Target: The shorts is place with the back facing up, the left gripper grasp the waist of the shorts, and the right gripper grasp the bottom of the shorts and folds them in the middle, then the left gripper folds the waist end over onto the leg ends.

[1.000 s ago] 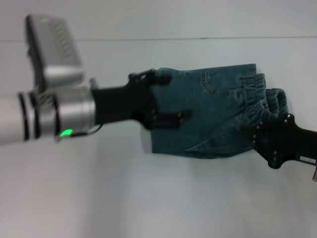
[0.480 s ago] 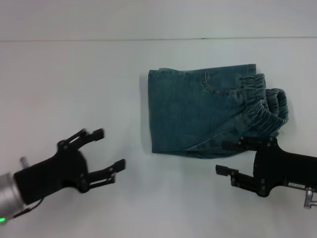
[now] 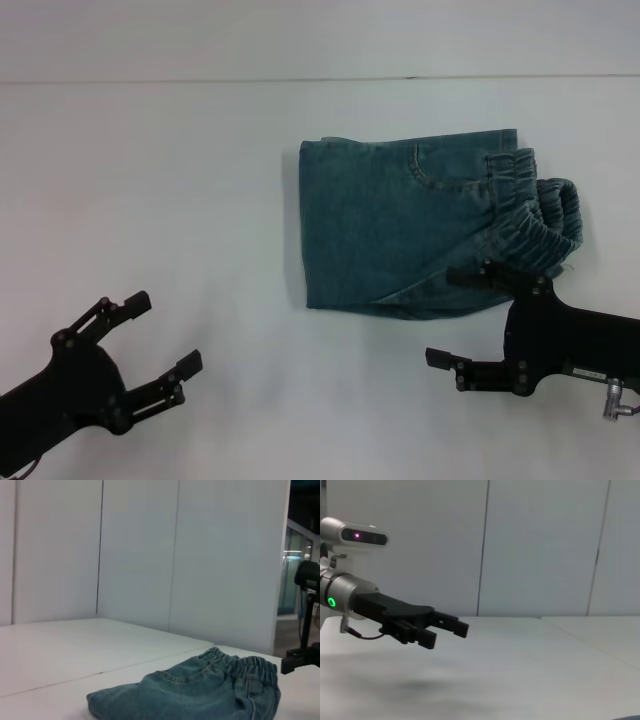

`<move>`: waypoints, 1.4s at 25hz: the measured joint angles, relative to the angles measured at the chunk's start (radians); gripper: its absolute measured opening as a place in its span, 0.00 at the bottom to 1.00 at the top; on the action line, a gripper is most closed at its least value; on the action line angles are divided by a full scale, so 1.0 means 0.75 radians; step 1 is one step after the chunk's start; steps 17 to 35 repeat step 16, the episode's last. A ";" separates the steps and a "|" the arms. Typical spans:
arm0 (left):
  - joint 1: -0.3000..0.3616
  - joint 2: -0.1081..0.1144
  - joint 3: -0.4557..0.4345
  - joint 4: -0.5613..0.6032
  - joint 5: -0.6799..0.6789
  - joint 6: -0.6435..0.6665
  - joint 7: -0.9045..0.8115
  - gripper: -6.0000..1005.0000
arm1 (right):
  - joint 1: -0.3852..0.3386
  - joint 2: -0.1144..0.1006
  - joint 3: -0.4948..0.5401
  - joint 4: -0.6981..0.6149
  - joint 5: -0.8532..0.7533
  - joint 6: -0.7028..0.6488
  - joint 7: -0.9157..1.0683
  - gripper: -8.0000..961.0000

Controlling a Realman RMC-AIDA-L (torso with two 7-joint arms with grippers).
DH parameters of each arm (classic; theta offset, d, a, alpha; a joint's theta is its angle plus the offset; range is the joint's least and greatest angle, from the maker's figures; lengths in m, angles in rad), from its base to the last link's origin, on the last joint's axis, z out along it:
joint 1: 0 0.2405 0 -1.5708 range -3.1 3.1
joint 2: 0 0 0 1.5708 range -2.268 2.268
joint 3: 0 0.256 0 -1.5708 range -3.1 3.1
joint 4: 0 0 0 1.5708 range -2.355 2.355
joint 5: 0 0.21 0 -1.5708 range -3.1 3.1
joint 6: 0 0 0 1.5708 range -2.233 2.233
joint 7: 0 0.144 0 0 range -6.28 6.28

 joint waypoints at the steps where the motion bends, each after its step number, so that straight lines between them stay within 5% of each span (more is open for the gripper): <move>1: 0.001 0.000 -0.003 0.000 0.009 0.003 0.000 0.93 | 0.000 0.000 0.001 0.000 0.000 0.000 -0.002 0.80; 7: -0.008 0.002 -0.007 -0.002 0.038 0.031 0.001 0.93 | 0.010 0.000 -0.006 0.013 0.002 0.014 -0.012 0.99; 35: -0.009 0.003 -0.013 -0.004 0.065 0.037 -0.003 0.93 | 0.030 -0.003 -0.005 0.036 0.001 0.018 -0.023 0.99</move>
